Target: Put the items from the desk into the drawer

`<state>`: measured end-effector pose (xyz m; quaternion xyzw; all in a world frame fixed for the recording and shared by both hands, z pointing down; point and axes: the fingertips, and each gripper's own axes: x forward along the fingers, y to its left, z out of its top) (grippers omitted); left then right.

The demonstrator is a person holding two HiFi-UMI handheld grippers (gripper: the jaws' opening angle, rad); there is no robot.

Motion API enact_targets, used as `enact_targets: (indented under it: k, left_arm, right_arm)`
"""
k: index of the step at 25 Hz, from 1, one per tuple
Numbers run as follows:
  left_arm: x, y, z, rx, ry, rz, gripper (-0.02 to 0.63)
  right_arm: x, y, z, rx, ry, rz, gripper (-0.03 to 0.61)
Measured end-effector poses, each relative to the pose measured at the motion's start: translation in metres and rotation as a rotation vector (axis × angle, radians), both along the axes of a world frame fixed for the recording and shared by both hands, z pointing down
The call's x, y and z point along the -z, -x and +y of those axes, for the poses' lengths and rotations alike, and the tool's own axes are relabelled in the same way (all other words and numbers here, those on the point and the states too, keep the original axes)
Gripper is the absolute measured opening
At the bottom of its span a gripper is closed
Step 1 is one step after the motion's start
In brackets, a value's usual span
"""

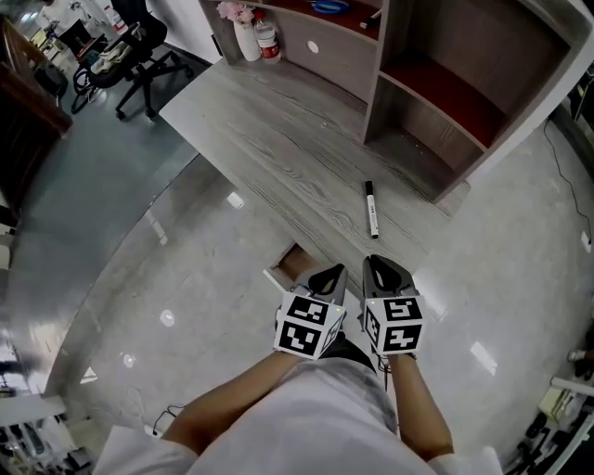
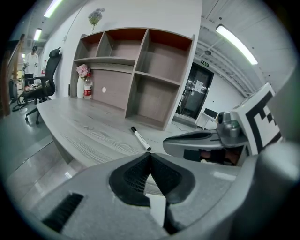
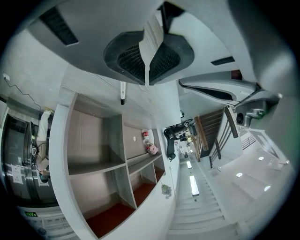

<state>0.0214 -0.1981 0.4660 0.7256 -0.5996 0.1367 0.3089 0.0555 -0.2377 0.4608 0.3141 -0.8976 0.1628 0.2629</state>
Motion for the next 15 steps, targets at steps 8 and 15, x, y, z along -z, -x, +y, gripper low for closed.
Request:
enact_targets:
  k: [8,15]
  left_arm:
    - [-0.012,0.006,-0.033,0.032,0.022,-0.024,0.005]
    - [-0.012,0.015,-0.048,0.03,0.004,-0.035,0.004]
  right_arm:
    - [-0.027,-0.001,-0.051,-0.01,0.001,0.07,0.005]
    - [-0.053,0.007,-0.071,-0.007,0.039,0.109,0.058]
